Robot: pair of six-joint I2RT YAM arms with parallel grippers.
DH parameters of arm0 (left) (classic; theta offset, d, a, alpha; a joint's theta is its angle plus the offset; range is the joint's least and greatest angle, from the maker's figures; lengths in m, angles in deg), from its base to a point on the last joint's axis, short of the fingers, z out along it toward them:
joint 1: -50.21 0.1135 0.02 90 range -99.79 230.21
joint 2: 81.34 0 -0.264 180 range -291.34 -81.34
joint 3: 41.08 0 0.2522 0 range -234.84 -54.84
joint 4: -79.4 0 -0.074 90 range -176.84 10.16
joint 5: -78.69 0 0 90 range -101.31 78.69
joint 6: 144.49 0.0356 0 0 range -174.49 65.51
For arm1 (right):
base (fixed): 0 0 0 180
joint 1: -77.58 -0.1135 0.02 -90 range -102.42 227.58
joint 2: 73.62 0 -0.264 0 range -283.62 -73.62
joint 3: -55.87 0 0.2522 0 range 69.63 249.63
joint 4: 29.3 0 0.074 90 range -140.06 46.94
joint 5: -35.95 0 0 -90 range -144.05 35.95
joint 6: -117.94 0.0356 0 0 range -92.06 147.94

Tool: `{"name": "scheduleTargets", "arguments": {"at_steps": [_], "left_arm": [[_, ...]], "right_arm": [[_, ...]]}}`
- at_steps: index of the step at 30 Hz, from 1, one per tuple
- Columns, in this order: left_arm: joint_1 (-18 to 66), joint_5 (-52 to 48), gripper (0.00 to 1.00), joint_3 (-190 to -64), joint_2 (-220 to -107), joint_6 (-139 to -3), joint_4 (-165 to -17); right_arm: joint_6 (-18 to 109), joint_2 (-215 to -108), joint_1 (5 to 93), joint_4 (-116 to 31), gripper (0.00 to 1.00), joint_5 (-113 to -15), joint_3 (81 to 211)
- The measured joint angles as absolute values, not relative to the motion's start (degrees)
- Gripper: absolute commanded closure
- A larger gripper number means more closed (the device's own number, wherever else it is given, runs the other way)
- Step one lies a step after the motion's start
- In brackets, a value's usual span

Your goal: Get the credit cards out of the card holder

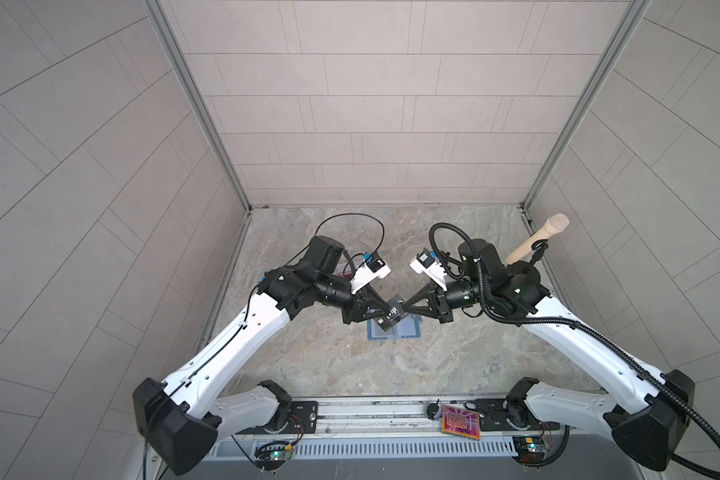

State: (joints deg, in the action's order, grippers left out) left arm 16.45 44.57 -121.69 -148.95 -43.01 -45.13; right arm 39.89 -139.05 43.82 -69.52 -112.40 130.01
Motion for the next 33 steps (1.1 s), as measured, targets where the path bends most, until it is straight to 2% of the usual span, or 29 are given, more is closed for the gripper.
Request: {"name": "scheduleTargets", "arguments": {"at_steps": [4,6,7,10,11,16,25,33], "left_arm": [[16.56,45.25,1.00,-122.45,-150.35,-42.72,-44.06],[16.67,45.18,1.00,-122.89,-150.85,-42.70,-43.60],[16.83,45.03,1.00,-123.08,-151.09,-42.68,-43.40],[17.53,44.52,1.00,-123.39,-151.55,-42.37,-42.99],[17.77,43.89,1.00,-123.68,-151.66,-42.09,-42.51],[19.91,37.62,1.00,-126.01,-152.84,-39.66,-39.71],[22.88,16.83,1.00,-128.35,-158.04,-27.82,-36.52],[23.10,6.25,1.00,-131.65,-167.20,-14.33,-34.64]], "right_arm": [[39.89,-139.58,43.64,-69.39,1.00,-112.64,130.01],[39.91,-139.71,43.67,-69.45,1.00,-111.81,130.01],[39.93,-139.71,43.64,-69.30,0.96,-111.24,130.01],[40.21,-139.73,43.47,-69.04,0.65,-109.16,129.99],[40.39,-139.73,43.49,-69.01,0.59,-108.22,129.95],[40.83,-138.92,43.62,-68.93,0.42,-102.45,128.81],[42.16,-135.73,45.59,-70.13,0.35,-93.53,125.55],[43.30,-132.84,46.70,-70.59,0.28,-89.31,121.60]]}}
